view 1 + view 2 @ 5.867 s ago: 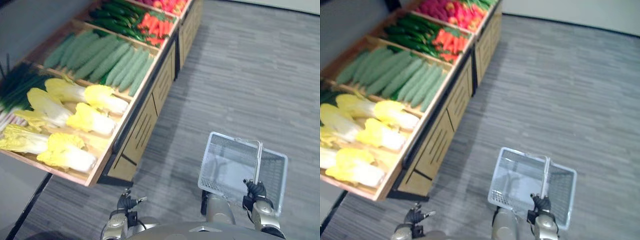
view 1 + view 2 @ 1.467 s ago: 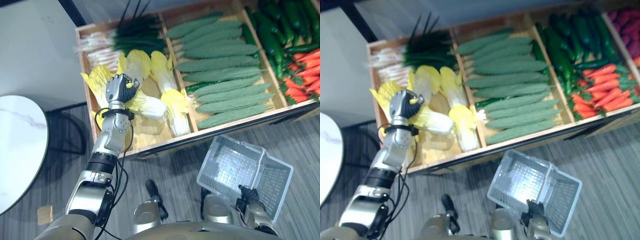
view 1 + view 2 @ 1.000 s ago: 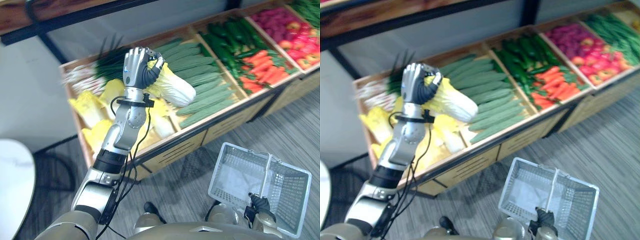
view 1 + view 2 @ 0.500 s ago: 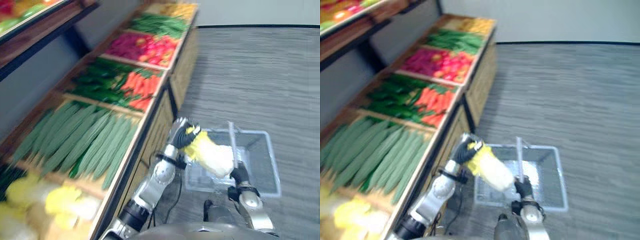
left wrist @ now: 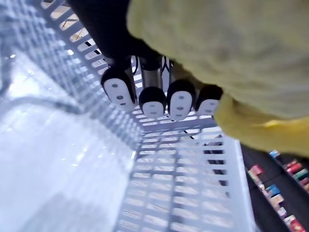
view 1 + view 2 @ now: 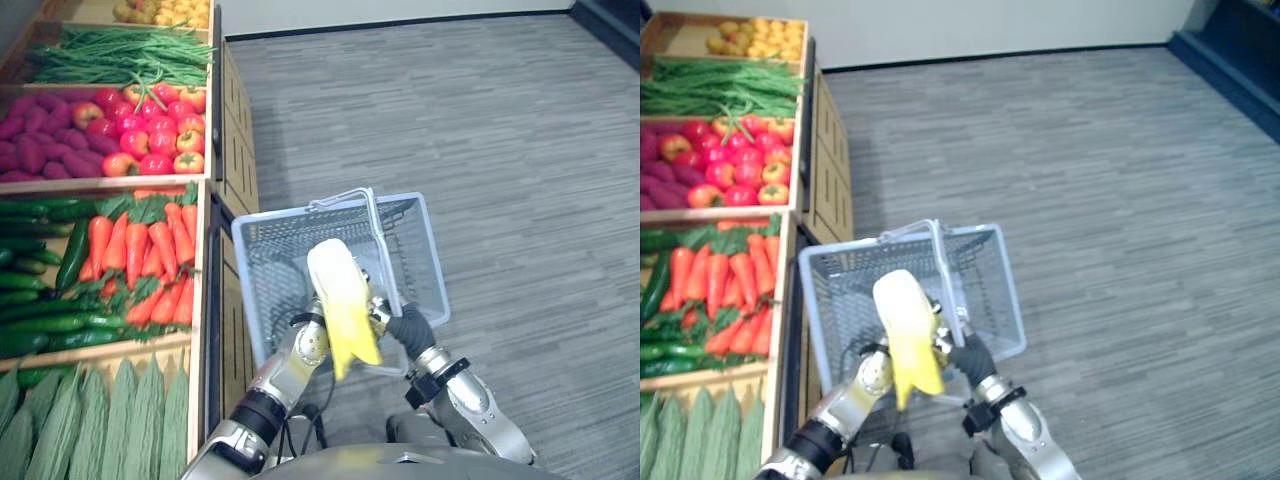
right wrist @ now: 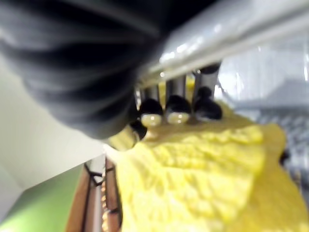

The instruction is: Pick vegetable in the basket

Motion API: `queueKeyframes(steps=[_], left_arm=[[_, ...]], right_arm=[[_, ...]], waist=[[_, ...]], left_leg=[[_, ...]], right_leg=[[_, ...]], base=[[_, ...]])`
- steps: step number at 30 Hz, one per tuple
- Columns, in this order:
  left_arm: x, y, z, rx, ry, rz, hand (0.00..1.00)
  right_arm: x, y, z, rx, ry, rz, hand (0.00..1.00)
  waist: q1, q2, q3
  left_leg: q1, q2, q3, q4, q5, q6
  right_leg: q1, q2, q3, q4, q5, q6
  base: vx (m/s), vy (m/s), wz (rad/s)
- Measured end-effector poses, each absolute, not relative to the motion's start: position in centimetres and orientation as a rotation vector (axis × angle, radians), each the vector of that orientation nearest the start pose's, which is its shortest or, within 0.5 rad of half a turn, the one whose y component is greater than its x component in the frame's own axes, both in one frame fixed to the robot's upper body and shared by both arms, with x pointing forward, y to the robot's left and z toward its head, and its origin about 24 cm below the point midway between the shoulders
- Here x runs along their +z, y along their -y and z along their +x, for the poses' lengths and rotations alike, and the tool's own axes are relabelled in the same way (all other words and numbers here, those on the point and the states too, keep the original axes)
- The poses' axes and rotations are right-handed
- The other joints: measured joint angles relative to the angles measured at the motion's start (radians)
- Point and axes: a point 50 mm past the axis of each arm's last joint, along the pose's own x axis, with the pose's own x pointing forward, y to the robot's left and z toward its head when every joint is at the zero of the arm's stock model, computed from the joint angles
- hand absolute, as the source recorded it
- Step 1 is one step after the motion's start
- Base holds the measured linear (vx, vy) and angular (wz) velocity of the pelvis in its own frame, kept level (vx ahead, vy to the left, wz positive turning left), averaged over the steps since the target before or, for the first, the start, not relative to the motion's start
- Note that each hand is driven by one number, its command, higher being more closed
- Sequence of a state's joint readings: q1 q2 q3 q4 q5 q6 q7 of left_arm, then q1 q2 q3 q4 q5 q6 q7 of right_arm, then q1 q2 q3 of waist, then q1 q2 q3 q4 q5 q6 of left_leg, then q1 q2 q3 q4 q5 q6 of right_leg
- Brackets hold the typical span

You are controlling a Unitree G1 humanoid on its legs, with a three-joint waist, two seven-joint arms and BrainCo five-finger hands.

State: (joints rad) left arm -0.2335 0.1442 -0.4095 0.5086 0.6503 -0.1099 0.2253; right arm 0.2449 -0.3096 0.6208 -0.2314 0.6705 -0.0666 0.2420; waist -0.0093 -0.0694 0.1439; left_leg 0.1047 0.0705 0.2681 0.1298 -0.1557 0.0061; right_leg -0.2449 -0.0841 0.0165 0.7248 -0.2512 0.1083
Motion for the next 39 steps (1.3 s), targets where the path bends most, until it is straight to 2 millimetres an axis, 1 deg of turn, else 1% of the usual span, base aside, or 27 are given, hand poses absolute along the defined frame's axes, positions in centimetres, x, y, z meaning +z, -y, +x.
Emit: queueKeyframes(steps=[1, 2, 3, 5, 6, 7, 9, 11, 12, 14, 16, 18, 20, 22, 23, 25, 26, 27, 28, 29, 30, 31, 32, 34, 35, 37, 39], left_arm=[[-0.9, -8.7, 28.0, -0.338, 0.053, 0.942, 0.0], [-0.8, -8.6, 28.4, -0.343, 0.06, 0.971, 0.0], [-0.7, -8.8, 29.1, -0.34, 0.056, 1.005, 0.0], [-0.7, -9.4, 29.5, -0.312, 0.037, 1.026, 0.0], [-0.8, -10.1, 29.7, -0.286, 0.019, 1.047, 0.0], [-0.5, -10.3, 30.0, -0.275, 0.024, 1.062, 0.0], [0.6, -9.9, 30.9, -0.263, 0.06, 1.069, 0.0], [1.6, -9.6, 31.6, -0.247, 0.097, 1.063, 0.0], [2.0, -9.3, 31.7, -0.238, 0.127, 1.054, 0.0], [2.0, -10.1, 31.3, -0.203, 0.119, 1.026, 0.0], [1.3, -10.8, 30.0, -0.187, 0.096, 1.001, 0.0], [0.7, -11.2, 28.4, -0.202, 0.058, 0.943, 0.0], [0.8, -10.9, 26.3, -0.26, 0.055, 0.833, 0.0], [1.3, -10.7, 24.8, -0.285, 0.072, 0.737, 0.0], [1.7, -10.6, 23.9, -0.302, 0.088, 0.671, 0.0], [2.9, -10.4, 23.1, -0.329, 0.136, 0.592, 0.0], [3.3, -10.7, 22.9, -0.328, 0.147, 0.56, 0.0], [4.2, -11.6, 22.7, -0.318, 0.165, 0.497, 0.0], [5.2, -12.8, 22.6, -0.311, 0.186, 0.413, 0.0], [5.7, -13.4, 22.6, -0.31, 0.197, 0.384, 0.0], [6.5, -14.5, 22.3, -0.326, 0.211, 0.327, 0.0], [6.8, -15.4, 22.1, -0.373, 0.193, 0.272, 0.0], [6.7, -15.6, 22.0, -0.404, 0.178, 0.254, 0.0], [6.3, -15.8, 21.7, -0.584, 0.083, 0.205, 0.0], [6.3, -15.9, 21.6, -0.616, 0.07, 0.2, 0.0], [6.7, -16.1, 21.6, -0.656, 0.056, 0.143, 0.0], [7.3, -15.8, 21.4, -0.683, 0.066, 0.058, 0.0]], right_arm=[[3.5, 6.1, 15.4, 0.804, -0.175, 0.591, 1.0], [3.7, 6.2, 15.3, 0.822, -0.175, 0.615, 1.0], [4.1, 6.5, 15.2, 0.845, -0.178, 0.647, 1.0], [4.1, 6.9, 15.2, 0.843, -0.192, 0.674, 1.0], [3.7, 7.4, 15.1, 0.823, -0.217, 0.679, 1.0], [3.6, 8.2, 15.4, 0.782, -0.214, 0.68, 1.0], [3.5, 9.1, 15.7, 0.748, -0.213, 0.664, 1.0], [3.1, 10.0, 15.6, 0.69, -0.225, 0.665, 1.0], [2.9, 10.1, 15.4, 0.675, -0.231, 0.674, 1.0], [2.7, 9.9, 15.2, 0.666, -0.24, 0.682, 1.0], [1.7, 9.8, 15.3, 0.651, -0.274, 0.662, 1.0], [0.1, 10.0, 15.4, 0.616, -0.343, 0.631, 1.0], [-1.8, 10.7, 15.3, 0.573, -0.426, 0.573, 1.0], [-2.4, 10.7, 15.4, 0.548, -0.45, 0.554, 1.0], [-2.7, 10.9, 15.7, 0.538, -0.456, 0.519, 1.0], [-3.0, 11.8, 16.6, 0.5, -0.452, 0.462, 1.0], [-3.3, 12.5, 17.0, 0.462, -0.454, 0.439, 1.0], [-4.0, 14.5, 17.6, 0.366, -0.464, 0.388, 1.0], [-4.5, 16.8, 18.1, 0.25, -0.472, 0.343, 1.0], [-4.7, 18.0, 18.2, 0.189, -0.478, 0.318, 1.0], [-5.1, 20.3, 18.4, 0.07, -0.49, 0.291, 1.0], [-5.7, 21.7, 18.5, -0.022, -0.516, 0.258, 1.0], [-6.0, 22.2, 18.5, -0.056, -0.529, 0.245, 1.0], [-7.2, 22.9, 18.8, -0.163, -0.569, 0.243, 1.0], [-7.5, 22.6, 18.8, -0.175, -0.579, 0.255, 1.0], [-8.0, 22.0, 19.2, -0.207, -0.586, 0.297, 1.0], [-7.9, 22.3, 19.2, -0.243, -0.574, 0.31, 1.0]], waist=[[-0.001, -0.004, -0.003], [-0.001, -0.007, -0.001], [-0.002, -0.009, 0.0], [-0.007, -0.025, -0.006], [-0.014, -0.005, 0.006], [-0.025, 0.031, 0.023], [-0.039, 0.054, 0.047], [-0.047, 0.053, 0.053], [-0.05, 0.05, 0.05], [-0.046, 0.053, 0.049], [-0.046, 0.068, 0.046], [-0.029, 0.069, 0.046], [0.005, 0.092, 0.047], [0.02, 0.109, 0.034], [0.046, 0.124, 0.017], [0.062, 0.161, -0.007], [0.063, 0.165, -0.01], [0.064, 0.167, -0.011], [0.068, 0.172, -0.014], [0.072, 0.174, -0.016], [0.079, 0.181, -0.022], [0.078, 0.166, -0.032], [0.075, 0.161, -0.035], [0.06, 0.143, -0.034], [0.055, 0.135, -0.036], [0.049, 0.116, -0.038], [0.038, 0.099, -0.046]], left_leg=[[0.003, 0.013, -0.016, -0.01, -0.011, -0.013], [0.003, 0.02, -0.025, -0.011, -0.013, -0.017], [0.002, 0.034, -0.031, -0.012, -0.02, -0.028], [0.01, 0.045, -0.031, 0.002, -0.047, -0.07], [0.026, 0.077, -0.033, 0.021, -0.082, -0.107], [0.016, 0.111, -0.025, 0.039, -0.082, -0.117], [0.042, 0.127, -0.024, 0.005, -0.063, -0.12], [0.073, 0.136, -0.03, -0.015, -0.04, -0.133], [0.077, 0.14, -0.034, -0.018, -0.036, -0.136], [0.083, 0.147, -0.04, -0.043, -0.033, -0.14], [0.049, 0.16, -0.069, -0.015, -0.032, -0.139], [-0.044, 0.17, -0.089, 0.146, -0.019, -0.117], [-0.141, 0.216, -0.046, 0.359, 0.036, -0.055], [-0.191, 0.255, 0.016, 0.468, 0.091, -0.062], [-0.229, 0.253, 0.04, 0.486, 0.05, -0.077], [-0.279, 0.212, 0.099, 0.448, -0.017, -0.082], [-0.286, 0.191, 0.137, 0.424, -0.027, -0.08], [-0.29, 0.151, 0.232, 0.36, -0.026, -0.079], [-0.289, 0.117, 0.329, 0.276, -0.003, -0.044], [-0.285, 0.099, 0.37, 0.229, 0.02, -0.01], [-0.265, 0.068, 0.411, 0.141, 0.043, 0.076], [-0.242, 0.024, 0.378, 0.082, 0.041, 0.09], [-0.23, 0.01, 0.364, 0.06, 0.045, 0.094], [-0.151, -0.028, 0.28, 0.004, 0.05, 0.101], [-0.135, -0.032, 0.263, -0.003, 0.049, 0.102], [-0.09, -0.031, 0.223, -0.02, 0.048, 0.1], [-0.084, -0.024, 0.185, -0.022, 0.049, 0.099]], right_leg=[[-0.028, -0.013, -0.044, -0.058, -0.013, -0.027], [-0.039, -0.021, -0.063, -0.107, -0.01, -0.029], [-0.057, -0.032, -0.076, -0.227, 0.019, -0.044], [-0.057, -0.064, -0.076, -0.44, 0.18, -0.069], [-0.036, -0.049, -0.086, -0.481, 0.278, -0.052], [-0.017, -0.023, -0.108, -0.488, 0.275, -0.064], [-0.02, -0.007, -0.114, -0.426, 0.238, -0.075], [-0.021, -0.004, -0.114, -0.35, 0.197, -0.083], [-0.02, -0.004, -0.114, -0.332, 0.177, -0.073], [-0.016, -0.006, -0.118, -0.34, 0.133, -0.063], [0.0, -0.008, -0.154, -0.368, 0.106, -0.05], [0.047, -0.021, -0.208, -0.431, 0.112, -0.057], [0.161, -0.027, -0.295, -0.516, 0.112, -0.062], [0.236, -0.026, -0.344, -0.56, 0.103, -0.087], [0.257, -0.03, -0.373, -0.587, 0.101, -0.094], [0.278, -0.048, -0.444, -0.61, 0.11, -0.096], [0.293, -0.058, -0.47, -0.616, 0.112, -0.092], [0.329, -0.07, -0.529, -0.632, 0.115, -0.086], [0.357, -0.072, -0.585, -0.646, 0.115, -0.081], [0.366, -0.072, -0.61, -0.645, 0.11, -0.069], [0.385, -0.064, -0.646, -0.639, 0.093, -0.042], [0.404, -0.083, -0.682, -0.615, 0.081, -0.022], [0.402, -0.099, -0.692, -0.574, 0.074, -0.011], [0.349, -0.207, -0.682, -0.224, 0.045, -0.009], [0.323, -0.231, -0.657, -0.128, 0.04, -0.015], [0.221, -0.249, -0.522, 0.054, 0.003, 0.0], [0.165, -0.25, -0.465, 0.024, -0.011, -0.017]], base=[[0.26, -0.094, 0.56], [0.26, -0.145, 0.49], [0.26, -0.193, 0.29], [0.31, -0.243, 0.15], [0.34, -0.291, 0.08], [0.31, -0.287, 0.06], [0.21, -0.2, 0.2], [0.15, -0.129, 0.35], [0.09, -0.095, 0.28], [0.05, -0.082, 0.19], [0.02, -0.084, 0.49], [0.04, -0.123, 0.8], [0.11, -0.136, 1.04], [0.18, -0.106, 1.01], [0.22, -0.095, 0.81], [0.16, -0.004, 0.74], [0.18, 0.014, 1.17], [0.18, 0.011, 1.4], [0.19, 0.022, 1.39], [0.23, 0.088, 1.28], [0.21, 0.11, 1.24], [0.27, 0.127, 1.23], [0.28, 0.104, 1.25], [0.33, 0.101, 1.09], [0.3, 0.03, 0.81], [0.29, -0.039, 0.76], [0.2, -0.083, 0.72]])
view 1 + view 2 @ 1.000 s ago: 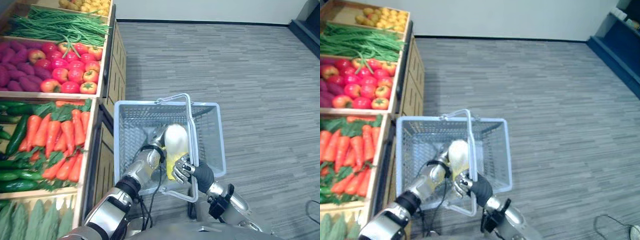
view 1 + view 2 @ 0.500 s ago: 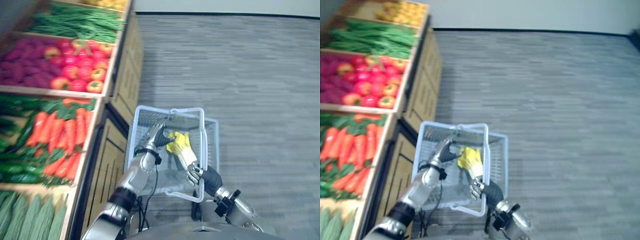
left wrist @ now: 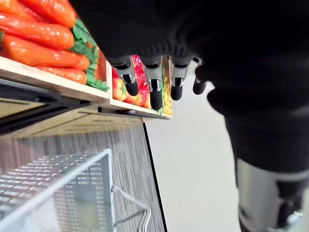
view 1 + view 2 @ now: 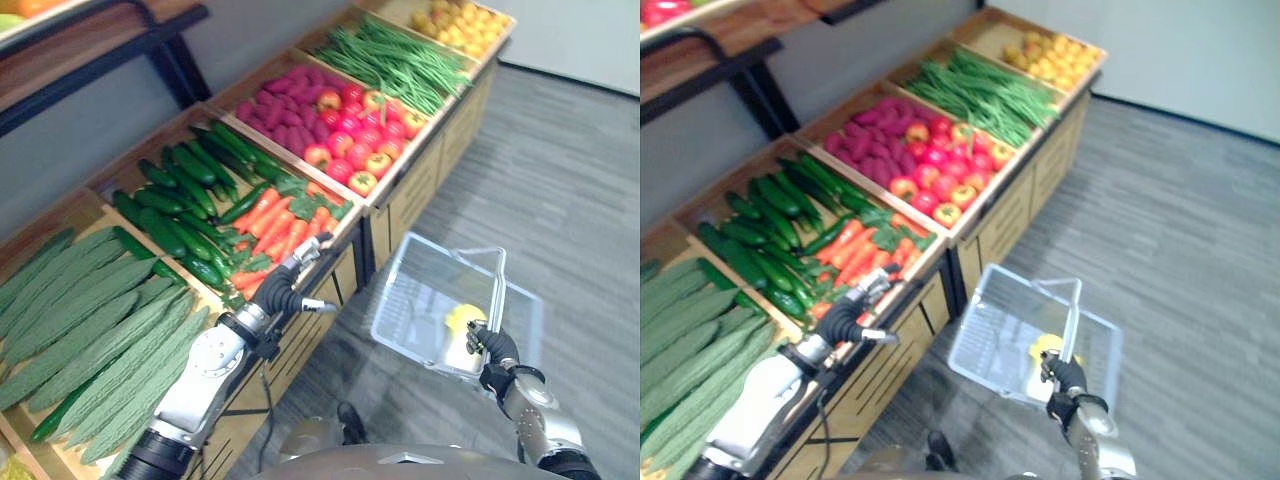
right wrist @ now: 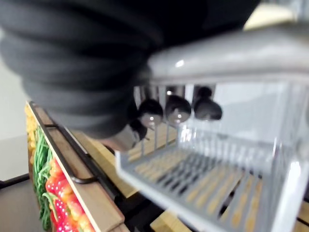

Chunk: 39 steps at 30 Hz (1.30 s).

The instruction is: Pick vegetable in the basket

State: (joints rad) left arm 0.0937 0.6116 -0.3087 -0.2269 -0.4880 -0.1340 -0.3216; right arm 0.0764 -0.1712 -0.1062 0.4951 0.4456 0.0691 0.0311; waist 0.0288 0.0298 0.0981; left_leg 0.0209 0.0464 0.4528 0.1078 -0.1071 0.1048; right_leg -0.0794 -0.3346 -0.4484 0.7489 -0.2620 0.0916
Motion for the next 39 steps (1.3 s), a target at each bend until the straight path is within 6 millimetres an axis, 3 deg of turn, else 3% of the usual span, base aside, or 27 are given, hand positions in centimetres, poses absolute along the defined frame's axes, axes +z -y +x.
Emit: queueKeyframes(steps=[4, 5, 6, 7, 9, 10, 13, 14, 15, 17, 19, 20, 22, 23, 24, 26, 28, 31, 33, 36, 39], left_arm=[[7.8, -15.9, 21.4, -0.719, 0.059, -0.056, 0.0], [8.4, -16.0, 21.9, -0.705, 0.092, -0.057, 0.0], [8.8, -16.1, 22.2, -0.688, 0.119, -0.062, 0.0], [9.5, -16.3, 22.9, -0.63, 0.183, -0.081, 0.0], [10.0, -15.8, 23.5, -0.517, 0.276, -0.09, 0.0], [10.3, -15.5, 23.9, -0.472, 0.308, -0.067, 0.0], [10.6, -15.2, 25.1, -0.338, 0.342, 0.115, 0.0], [10.5, -15.1, 25.3, -0.299, 0.343, 0.174, 0.0], [10.1, -15.1, 25.6, -0.242, 0.334, 0.291, 0.0], [9.6, -15.8, 25.8, -0.133, 0.325, 0.514, 0.0], [9.2, -17.7, 26.1, 0.013, 0.3, 0.723, 0.0], [9.3, -18.2, 26.1, 0.045, 0.296, 0.755, 0.0], [8.8, -19.9, 26.3, 0.154, 0.245, 0.864, 0.0], [8.5, -20.1, 26.4, 0.163, 0.225, 0.886, 0.0], [7.8, -20.3, 26.6, 0.158, 0.189, 0.928, 0.0], [7.8, -20.5, 27.1, 0.164, 0.174, 0.974, 0.0], [9.1, -20.7, 28.2, 0.176, 0.212, 1.029, 0.0], [12.1, -20.7, 31.0, 0.197, 0.306, 1.123, 0.0], [16.3, -20.0, 33.6, 0.22, 0.437, 1.194, 0.0], [19.7, -20.2, 34.8, 0.247, 0.527, 1.28, 0.0], [21.1, -20.0, 35.4, 0.232, 0.568, 1.347, 0.0]], right_arm=[[-8.0, 23.6, 17.8, -0.322, -0.553, 0.322, 1.0], [-8.1, 24.1, 16.7, -0.369, -0.545, 0.341, 1.0], [-8.3, 24.3, 16.0, -0.403, -0.544, 0.361, 1.0], [-9.0, 24.8, 14.3, -0.48, -0.561, 0.391, 1.0], [-9.5, 26.1, 11.9, -0.586, -0.594, 0.389, 1.0], [-9.9, 26.6, 10.6, -0.624, -0.624, 0.37, 1.0], [-10.8, 26.7, 8.6, -0.693, -0.678, 0.39, 1.0], [-11.0, 26.6, 8.4, -0.693, -0.688, 0.388, 1.0], [-11.2, 26.3, 8.2, -0.687, -0.709, 0.377, 1.0], [-11.6, 25.8, 8.1, -0.668, -0.739, 0.361, 1.0], [-11.7, 25.5, 8.3, -0.633, -0.756, 0.315, 1.0], [-11.7, 25.5, 8.3, -0.628, -0.761, 0.307, 1.0], [-11.9, 25.4, 8.9, -0.598, -0.777, 0.267, 1.0], [-11.8, 25.6, 9.2, -0.595, -0.776, 0.262, 1.0], [-11.7, 26.0, 9.3, -0.592, -0.778, 0.236, 1.0], [-11.7, 25.9, 9.5, -0.579, -0.782, 0.218, 1.0], [-11.8, 25.4, 10.0, -0.57, -0.777, 0.236, 1.0], [-11.4, 25.2, 11.4, -0.567, -0.745, 0.24, 1.0], [-10.7, 25.2, 12.9, -0.567, -0.699, 0.23, 1.0], [-9.4, 24.8, 15.2, -0.539, -0.613, 0.211, 1.0], [-8.7, 24.3, 16.5, -0.515, -0.566, 0.199, 1.0]], waist=[[-0.021, -0.026, -0.013], [-0.022, -0.05, -0.017], [-0.025, -0.072, -0.017], [-0.034, -0.092, -0.017], [-0.032, -0.065, -0.022], [-0.031, -0.057, -0.02], [-0.033, -0.057, -0.019], [-0.033, -0.056, -0.014], [-0.033, -0.032, -0.018], [-0.03, -0.013, -0.027], [-0.023, 0.007, -0.029], [-0.023, 0.007, -0.029], [-0.024, -0.02, -0.019], [-0.025, -0.026, -0.01], [-0.031, -0.024, -0.008], [-0.045, -0.028, -0.005], [-0.057, -0.044, 0.008], [-0.08, -0.048, 0.048], [-0.091, -0.044, 0.076], [-0.106, -0.039, 0.137], [-0.104, -0.039, 0.172]], left_leg=[[-0.004, 0.051, -0.09, 0.001, 0.01, -0.062], [-0.009, 0.056, -0.131, 0.001, 0.005, -0.105], [-0.014, 0.051, -0.155, 0.001, 0.007, -0.123], [-0.025, 0.046, -0.221, -0.015, 0.0, -0.163], [-0.039, 0.1, -0.288, -0.061, 0.034, -0.196], [-0.047, 0.113, -0.33, -0.099, 0.074, -0.218], [-0.042, 0.134, -0.413, -0.168, 0.165, -0.245], [-0.036, 0.141, -0.417, -0.178, 0.178, -0.247], [-0.036, 0.16, -0.434, -0.178, 0.188, -0.251], [-0.041, 0.179, -0.45, -0.177, 0.188, -0.253], [-0.06, 0.191, -0.443, -0.176, 0.189, -0.242], [-0.065, 0.195, -0.423, -0.178, 0.188, -0.235], [-0.082, 0.194, -0.222, -0.171, 0.168, -0.143], [-0.097, 0.193, -0.17, -0.117, 0.172, -0.136], [-0.12, 0.182, -0.104, -0.016, 0.148, -0.153], [-0.137, 0.149, -0.091, -0.008, 0.148, -0.178], [-0.143, 0.114, -0.077, -0.082, 0.19, -0.182], [-0.148, 0.101, -0.076, -0.198, 0.273, -0.18], [-0.219, 0.114, -0.08, -0.206, 0.3, -0.181], [-0.241, 0.129, -0.057, -0.206, 0.314, -0.18], [-0.255, 0.138, -0.025, -0.207, 0.325, -0.181]], right_leg=[[-0.063, 0.044, 0.197, -0.337, 0.035, -0.02], [-0.058, 0.062, 0.315, -0.435, 0.12, -0.041], [-0.048, 0.067, 0.387, -0.471, 0.204, -0.054], [-0.02, 0.084, 0.485, -0.483, 0.209, 0.04], [-0.013, 0.147, 0.574, -0.49, 0.183, 0.031], [-0.012, 0.174, 0.615, -0.477, 0.144, 0.045], [0.011, 0.196, 0.59, -0.457, 0.03, 0.05], [0.022, 0.202, 0.575, -0.457, 0.019, 0.041], [0.042, 0.22, 0.542, -0.459, 0.017, 0.037], [0.062, 0.239, 0.514, -0.476, 0.013, 0.028], [0.068, 0.248, 0.486, -0.493, 0.012, 0.023], [0.066, 0.246, 0.479, -0.497, 0.011, 0.024], [0.053, 0.203, 0.459, -0.531, 0.016, 0.013], [0.053, 0.188, 0.459, -0.536, 0.016, 0.014], [0.054, 0.166, 0.461, -0.547, 0.022, 0.026], [0.053, 0.127, 0.461, -0.565, 0.045, 0.055], [0.05, 0.102, 0.455, -0.616, 0.087, 0.078], [0.023, 0.11, 0.42, -0.646, 0.134, 0.082], [-0.044, 0.123, 0.406, -0.642, 0.146, 0.084], [-0.083, 0.136, 0.423, -0.645, 0.173, 0.082], [-0.122, 0.144, 0.458, -0.645, 0.192, 0.078]], base=[[0.15, -0.265, 0.6], [0.09, -0.364, 0.72], [0.04, -0.409, 1.1], [0.03, -0.396, 1.14], [0.05, -0.342, 0.95], [0.03, -0.281, 0.92], [0.0, -0.278, 0.81], [-0.04, -0.225, 0.68], [-0.09, -0.227, 0.5], [-0.11, -0.139, 0.38], [-0.11, -0.041, 0.39], [-0.08, -0.016, 0.46], [0.01, 0.028, 0.34], [0.06, 0.079, 0.15], [0.09, 0.121, 0.12], [0.1, 0.148, 0.13], [0.11, 0.139, 0.16], [0.01, 0.06, 0.24], [-0.06, -0.005, 0.12], [-0.08, -0.008, -0.24], [-0.08, 0.0, -0.35]])
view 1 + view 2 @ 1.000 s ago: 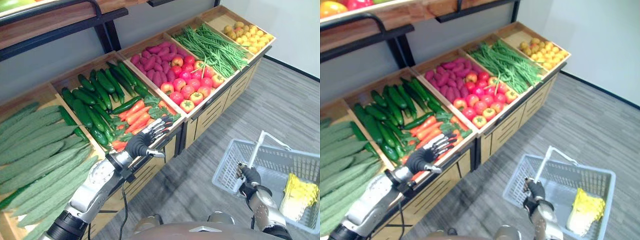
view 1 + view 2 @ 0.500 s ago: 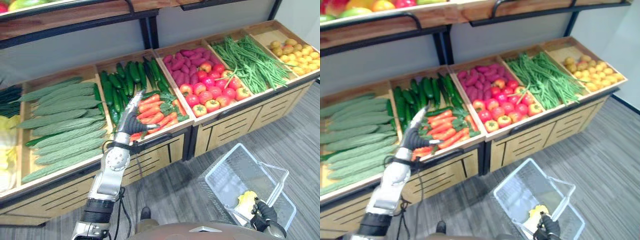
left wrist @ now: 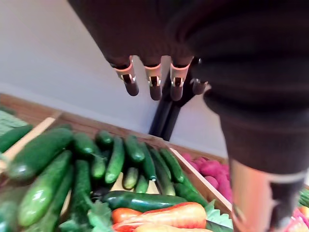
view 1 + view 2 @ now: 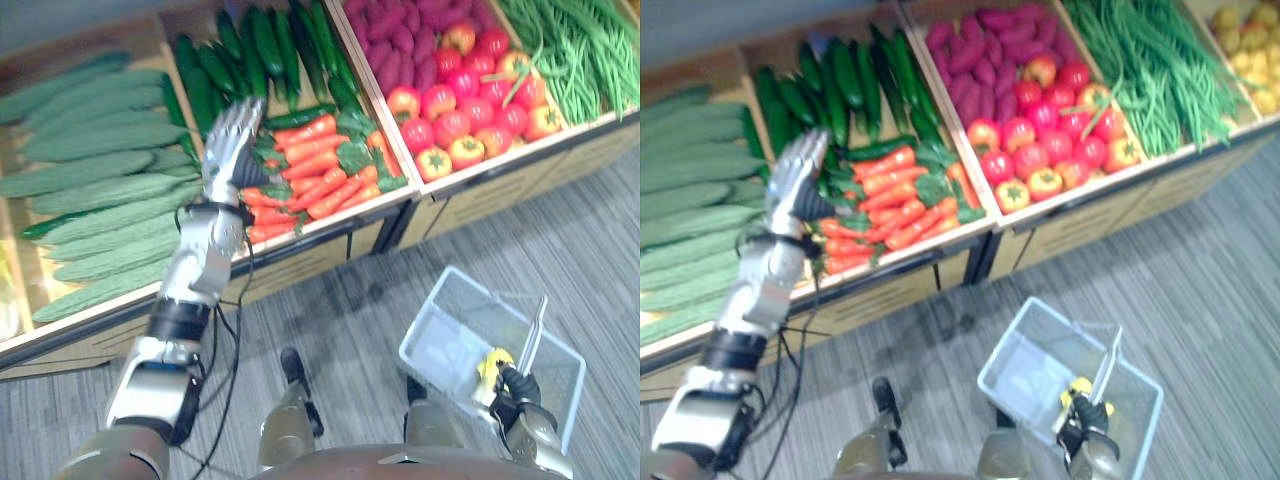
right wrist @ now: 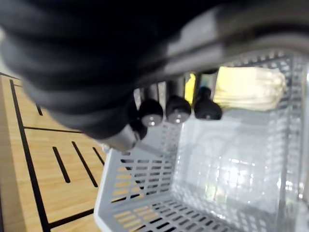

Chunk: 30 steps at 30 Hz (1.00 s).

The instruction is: Pick vegetable in the basket

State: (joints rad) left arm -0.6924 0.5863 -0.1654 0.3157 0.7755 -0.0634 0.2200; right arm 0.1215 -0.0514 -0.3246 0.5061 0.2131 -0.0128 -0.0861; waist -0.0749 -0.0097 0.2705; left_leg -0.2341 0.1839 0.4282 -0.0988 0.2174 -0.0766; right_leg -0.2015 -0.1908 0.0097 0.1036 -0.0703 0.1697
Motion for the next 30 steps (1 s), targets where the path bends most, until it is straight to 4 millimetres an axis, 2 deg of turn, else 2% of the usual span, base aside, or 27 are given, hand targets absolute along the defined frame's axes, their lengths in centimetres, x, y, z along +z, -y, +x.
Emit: queueKeyframes(steps=[4, 8, 9, 15, 20, 24, 26, 28, 30], left_arm=[[22.0, -19.4, 36.6, 0.202, 0.571, 1.394, 0.0], [23.0, -19.7, 38.2, 0.189, 0.478, 1.413, 0.0], [23.4, -20.0, 38.8, 0.197, 0.44, 1.423, 1.0], [26.1, -19.6, 39.7, 0.187, 0.404, 1.394, 1.0], [26.6, -18.6, 39.9, 0.212, 0.42, 1.33, 1.0], [27.4, -18.2, 39.7, 0.266, 0.454, 1.292, 1.0], [28.6, -17.7, 39.0, 0.305, 0.525, 1.275, 1.0], [30.7, -16.9, 37.7, 0.363, 0.663, 1.252, 1.0], [31.9, -16.5, 36.4, 0.399, 0.762, 1.249, 1.0]], right_arm=[[-7.9, 23.9, 18.0, -0.498, -0.513, 0.202, 1.0], [-7.4, 23.9, 18.7, -0.508, -0.486, 0.199, 1.0], [-7.3, 23.8, 18.8, -0.505, -0.482, 0.2, 1.0], [-6.3, 23.6, 20.0, -0.49, -0.439, 0.206, 1.0], [-5.6, 23.7, 20.4, -0.485, -0.407, 0.204, 1.0], [-6.0, 23.7, 20.0, -0.489, -0.423, 0.203, 1.0], [-6.6, 23.7, 19.4, -0.492, -0.452, 0.202, 1.0], [-7.6, 23.6, 18.4, -0.491, -0.502, 0.202, 1.0], [-8.2, 23.6, 17.9, -0.488, -0.535, 0.204, 1.0]], waist=[[-0.014, 0.009, 0.058], [-0.016, 0.002, 0.112], [-0.015, -0.001, 0.128], [-0.011, -0.01, 0.163], [-0.001, -0.01, 0.163], [0.008, -0.01, 0.163], [0.007, -0.009, 0.161], [0.007, -0.004, 0.157], [0.01, 0.002, 0.148]], left_leg=[[-0.045, 0.009, 0.0, -0.001, 0.016, 0.002], [-0.073, 0.009, 0.002, -0.006, 0.018, 0.004], [-0.082, 0.009, 0.001, -0.006, 0.018, 0.003], [-0.106, 0.007, 0.007, -0.004, 0.036, 0.015], [-0.094, 0.008, 0.019, -0.006, 0.033, 0.012], [-0.054, 0.008, 0.021, -0.002, 0.034, 0.012], [-0.016, 0.008, 0.016, -0.003, 0.032, 0.01], [0.028, 0.008, -0.002, -0.008, 0.017, -0.005], [0.057, 0.008, -0.004, -0.008, -0.001, -0.014]], right_leg=[[-0.042, 0.009, 0.002, 0.0, 0.015, -0.004], [-0.073, 0.01, 0.007, 0.0, 0.034, -0.004], [-0.08, 0.009, 0.008, 0.0, 0.037, -0.003], [-0.108, 0.008, 0.015, 0.004, 0.049, -0.002], [-0.105, 0.008, 0.024, 0.004, 0.049, -0.001], [-0.068, 0.008, 0.021, 0.004, 0.048, -0.001], [-0.025, 0.007, 0.006, 0.004, 0.043, -0.006], [0.029, 0.007, -0.016, 0.011, 0.021, -0.009], [0.062, 0.006, -0.021, 0.01, 0.012, -0.01]], base=[[-0.1, -0.005, -0.03], [-0.11, 0.009, 0.0], [-0.07, 0.006, 0.01], [-0.02, 0.0, -0.01], [0.03, -0.02, -0.07], [0.06, -0.024, -0.02], [0.06, -0.034, 0.09], [0.02, -0.037, 0.2], [0.01, -0.027, 0.1]])
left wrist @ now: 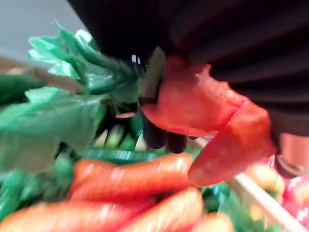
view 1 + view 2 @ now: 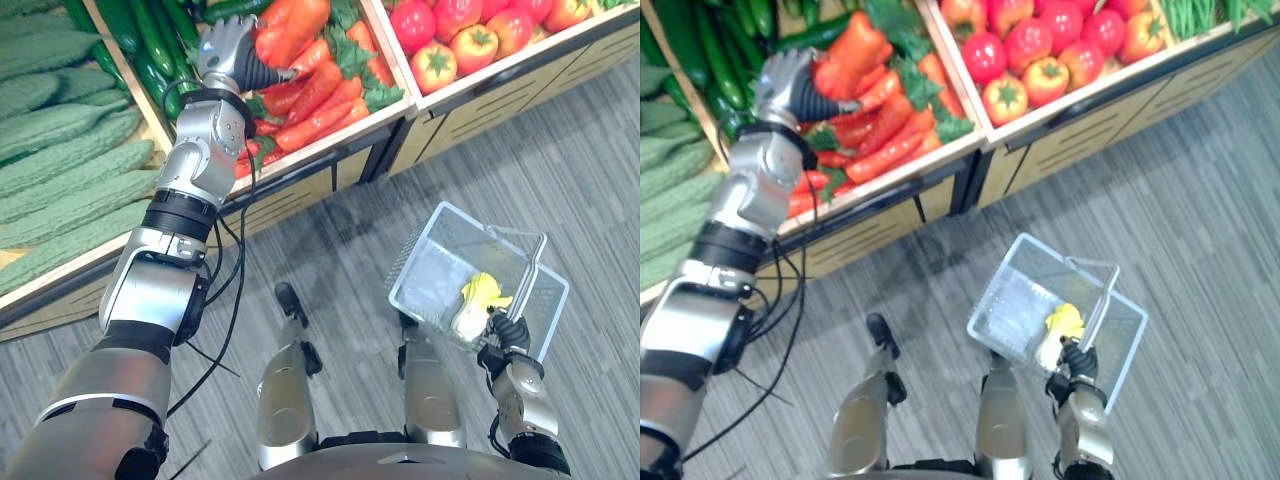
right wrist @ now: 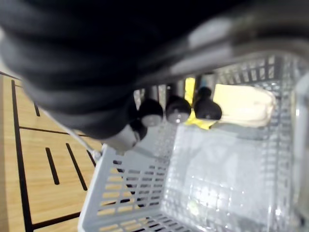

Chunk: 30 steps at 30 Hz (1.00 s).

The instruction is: Pick vegetable in the basket

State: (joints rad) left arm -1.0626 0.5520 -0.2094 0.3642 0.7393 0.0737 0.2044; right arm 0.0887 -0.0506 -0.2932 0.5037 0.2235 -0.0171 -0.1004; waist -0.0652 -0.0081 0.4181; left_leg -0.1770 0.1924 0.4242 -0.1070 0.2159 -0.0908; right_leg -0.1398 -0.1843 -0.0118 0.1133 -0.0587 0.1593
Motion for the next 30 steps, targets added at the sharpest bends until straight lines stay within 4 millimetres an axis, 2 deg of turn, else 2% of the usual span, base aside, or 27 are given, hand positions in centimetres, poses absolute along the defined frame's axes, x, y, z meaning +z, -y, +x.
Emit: queueKeyframes(steps=[2, 4, 8, 10, 12, 13, 15, 16, 17, 18, 19, 20, 21, 22, 23, 24, 25, 26, 27, 28, 29, 30], left_arm=[[31.8, -16.2, 35.5, 0.397, 0.813, 1.25, 1.0], [30.4, -15.8, 35.0, 0.372, 0.844, 1.279, 1.0], [29.0, -14.7, 34.0, 0.347, 0.901, 1.283, 1.0], [27.9, -12.9, 33.1, 0.294, 0.957, 1.281, 1.0], [26.4, -10.6, 32.5, 0.198, 1.005, 1.256, 1.0], [24.9, -9.2, 31.8, 0.123, 1.019, 1.231, 1.0], [22.5, -7.9, 30.8, 0.026, 1.016, 1.189, 1.0], [20.3, -7.1, 29.9, -0.063, 0.981, 1.15, 1.0], [17.5, -6.6, 28.9, -0.144, 0.902, 1.088, 1.0], [15.4, -6.3, 28.2, -0.215, 0.834, 1.05, 1.0], [13.8, -6.4, 27.7, -0.253, 0.772, 1.024, 1.0], [11.5, -7.0, 27.3, -0.29, 0.661, 0.981, 1.0], [10.2, -7.2, 27.3, -0.311, 0.598, 0.969, 1.0], [7.5, -7.5, 27.2, -0.358, 0.466, 0.947, 1.0], [5.2, -7.2, 27.0, -0.402, 0.349, 0.915, 1.0], [4.2, -7.0, 26.9, -0.422, 0.3, 0.894, 1.0], [2.4, -6.4, 26.5, -0.466, 0.222, 0.869, 1.0], [2.4, -6.4, 26.5, -0.466, 0.222, 0.869, 1.0], [0.2, -5.7, 25.6, -0.492, 0.12, 0.818, 1.0], [-0.8, -6.1, 25.0, -0.46, 0.061, 0.749, 1.0], [-1.1, -6.2, 24.9, -0.454, 0.051, 0.738, 1.0], [-1.4, -6.5, 24.8, -0.438, 0.042, 0.737, 1.0]], right_arm=[[-8.9, 23.5, 17.2, -0.487, -0.57, 0.208, 1.0], [-9.7, 23.5, 16.0, -0.492, -0.622, 0.21, 1.0], [-10.6, 24.0, 13.8, -0.525, -0.678, 0.207, 1.0], [-10.8, 24.2, 12.9, -0.543, -0.697, 0.206, 1.0], [-10.8, 24.3, 12.7, -0.555, -0.696, 0.206, 1.0], [-10.5, 24.4, 13.1, -0.558, -0.676, 0.208, 1.0], [-9.4, 24.5, 14.3, -0.546, -0.615, 0.201, 1.0], [-8.3, 24.5, 15.3, -0.523, -0.564, 0.184, 1.0], [-7.4, 24.3, 16.3, -0.492, -0.523, 0.164, 1.0], [-6.7, 23.8, 17.1, -0.456, -0.488, 0.146, 1.0], [-6.0, 22.7, 18.1, -0.403, -0.454, 0.145, 1.0], [-5.6, 20.6, 19.3, -0.316, -0.433, 0.158, 1.0], [-5.4, 19.5, 19.6, -0.278, -0.421, 0.17, 1.0], [-4.8, 17.5, 19.9, -0.204, -0.394, 0.193, 1.0], [-3.7, 16.2, 20.4, -0.129, -0.348, 0.208, 1.0], [-3.3, 15.7, 20.5, -0.091, -0.332, 0.209, 1.0], [-3.0, 14.5, 20.4, -0.013, -0.326, 0.2, 1.0], [-3.0, 14.5, 20.4, -0.013, -0.326, 0.2, 1.0], [-2.5, 12.5, 20.3, 0.109, -0.314, 0.169, 1.0], [-2.4, 11.5, 20.1, 0.171, -0.319, 0.152, 1.0], [-2.5, 11.5, 20.0, 0.187, -0.324, 0.139, 1.0], [-2.6, 11.1, 19.9, 0.224, -0.336, 0.117, 1.0]], waist=[[-0.002, 0.007, -0.041], [-0.003, 0.016, -0.094], [-0.01, 0.023, -0.168], [-0.009, 0.023, -0.208], [-0.013, 0.022, -0.213], [-0.015, 0.02, -0.219], [-0.007, 0.018, -0.223], [-0.01, 0.019, -0.224], [-0.025, 0.028, -0.229], [-0.02, 0.037, -0.239], [-0.002, 0.045, -0.247], [0.016, 0.02, -0.253], [0.024, 0.007, -0.259], [0.027, -0.019, -0.275], [0.02, 0.005, -0.274], [0.013, 0.019, -0.272], [0.003, 0.027, -0.273], [0.003, 0.027, -0.273], [0.004, 0.048, -0.271], [0.009, 0.059, -0.274], [0.016, 0.055, -0.27], [0.033, 0.057, -0.271]], left_leg=[[0.013, -0.004, 0.0, 0.0, -0.005, 0.0], [0.045, -0.009, -0.001, 0.0, -0.003, 0.005], [0.073, -0.014, -0.023, -0.001, -0.005, 0.002], [0.076, -0.015, -0.031, -0.001, -0.005, 0.002], [0.094, -0.016, -0.037, -0.001, -0.02, -0.005], [0.106, -0.016, -0.023, -0.001, -0.03, -0.002], [0.125, -0.017, 0.03, 0.0, -0.042, -0.011], [0.147, -0.021, 0.104, 0.008, -0.04, -0.009], [0.168, -0.021, 0.173, 0.032, -0.06, -0.009], [0.191, -0.019, 0.227, 0.041, -0.094, -0.011], [0.229, -0.013, 0.311, 0.038, -0.104, 0.018], [0.272, 0.008, 0.421, 0.057, -0.124, 0.008], [0.287, 0.022, 0.464, 0.082, -0.142, -0.002], [0.304, 0.063, 0.538, 0.172, -0.2, -0.024], [0.313, 0.149, 0.596, 0.31, -0.256, -0.042], [0.32, 0.197, 0.613, 0.384, -0.274, -0.051], [0.317, 0.289, 0.597, 0.547, -0.274, -0.041], [0.317, 0.289, 0.597, 0.547, -0.274, -0.041], [0.268, 0.392, 0.397, 0.764, -0.195, 0.069], [0.199, 0.369, 0.129, 0.851, -0.154, 0.078], [0.182, 0.321, 0.029, 0.856, -0.232, 0.032], [0.152, 0.204, -0.125, 0.833, -0.383, 0.013]], right_leg=[[0.015, -0.004, -0.004, -0.006, -0.004, 0.0], [0.058, -0.01, -0.01, -0.019, -0.005, 0.001], [0.111, -0.014, -0.035, -0.041, -0.005, 0.001], [0.122, -0.014, -0.046, -0.044, -0.005, 0.001], [0.145, -0.015, -0.05, -0.043, -0.005, 0.0], [0.142, -0.018, -0.045, -0.035, -0.007, -0.004], [0.105, -0.036, -0.069, 0.001, -0.018, -0.027], [0.073, -0.077, -0.145, 0.04, -0.041, -0.125], [0.046, -0.17, -0.382, 0.109, -0.072, -0.416], [0.047, -0.236, -0.536, 0.142, -0.099, -0.476], [0.047, -0.296, -0.652, 0.175, -0.081, -0.448], [0.036, -0.331, -0.76, 0.232, -0.009, -0.33], [0.038, -0.315, -0.775, 0.237, 0.019, -0.267], [0.044, -0.258, -0.74, 0.198, 0.024, -0.154], [0.039, -0.199, -0.691, 0.165, 0.043, -0.141], [0.037, -0.17, -0.663, 0.153, 0.038, -0.148], [0.022, -0.128, -0.597, 0.145, 0.032, -0.157], [0.022, -0.128, -0.597, 0.145, 0.032, -0.157], [0.01, -0.041, -0.484, 0.124, 0.031, -0.175], [0.007, 0.021, -0.392, 0.081, 0.039, -0.196], [0.003, 0.036, -0.347, 0.07, 0.04, -0.198], [-0.013, 0.053, -0.265, 0.058, 0.048, -0.213]], base=[[0.03, -0.011, 0.01], [0.09, -0.024, 0.03], [0.05, -0.025, 0.16], [-0.01, -0.019, 0.14], [-0.05, 0.0, 0.04], [-0.09, 0.015, -0.18], [-0.1, 0.033, -0.6], [-0.06, 0.077, -1.11], [0.04, 0.146, -1.48], [0.11, 0.225, -1.93], [0.15, 0.205, -2.56], [0.13, 0.11, -2.42], [0.17, -0.062, -2.46], [0.19, -0.18, -2.09], [0.19, -0.214, -1.88], [0.12, -0.203, -1.71], [0.07, -0.152, -0.95], [0.12, -0.198, -1.96], [0.15, -0.171, -2.4], [0.17, -0.129, -2.81], [0.18, -0.02, -2.33], [0.17, 0.034, -1.67]])
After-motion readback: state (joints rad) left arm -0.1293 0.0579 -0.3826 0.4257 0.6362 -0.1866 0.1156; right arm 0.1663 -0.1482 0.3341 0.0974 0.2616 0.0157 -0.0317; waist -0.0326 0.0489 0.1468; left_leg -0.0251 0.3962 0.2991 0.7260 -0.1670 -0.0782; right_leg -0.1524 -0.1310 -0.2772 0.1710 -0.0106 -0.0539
